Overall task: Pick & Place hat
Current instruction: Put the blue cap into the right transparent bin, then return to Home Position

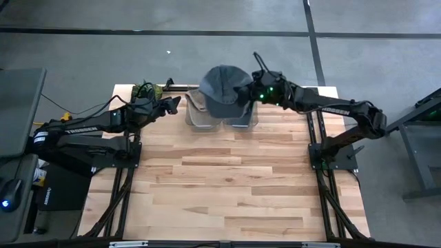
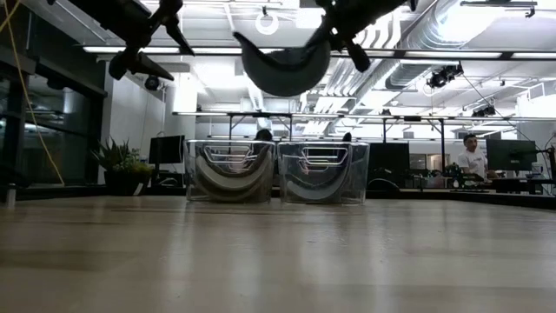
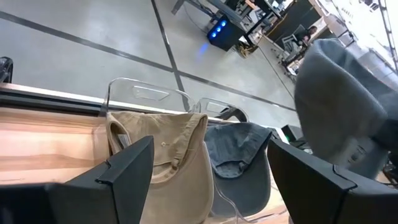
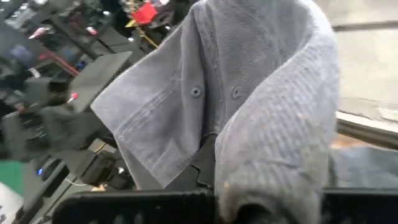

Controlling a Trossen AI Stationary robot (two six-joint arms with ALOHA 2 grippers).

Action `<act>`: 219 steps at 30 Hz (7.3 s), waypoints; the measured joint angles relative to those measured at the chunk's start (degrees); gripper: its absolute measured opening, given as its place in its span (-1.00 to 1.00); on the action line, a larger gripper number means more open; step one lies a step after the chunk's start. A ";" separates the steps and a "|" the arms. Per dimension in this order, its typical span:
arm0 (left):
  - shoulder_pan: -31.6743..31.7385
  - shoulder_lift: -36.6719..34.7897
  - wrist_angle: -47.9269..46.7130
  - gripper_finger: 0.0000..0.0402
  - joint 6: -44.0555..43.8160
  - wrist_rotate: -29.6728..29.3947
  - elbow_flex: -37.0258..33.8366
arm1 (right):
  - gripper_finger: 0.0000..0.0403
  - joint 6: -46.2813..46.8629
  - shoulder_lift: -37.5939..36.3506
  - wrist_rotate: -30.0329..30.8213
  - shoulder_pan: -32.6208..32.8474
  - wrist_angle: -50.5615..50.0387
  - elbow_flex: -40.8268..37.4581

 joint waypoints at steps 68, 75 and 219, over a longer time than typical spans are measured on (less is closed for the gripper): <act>0.00 0.04 -3.65 0.45 -9.14 1.24 0.00 | -0.87 18.59 15.27 -3.21 -14.63 -21.95 -0.68; 0.00 0.15 -5.25 0.45 -9.18 1.22 0.00 | -0.50 14.62 15.27 -5.74 -14.63 -20.90 -0.68; -0.04 -10.59 -11.08 0.45 -12.29 19.38 -7.96 | -1.00 -15.23 -20.08 -0.94 -1.24 -32.69 -10.49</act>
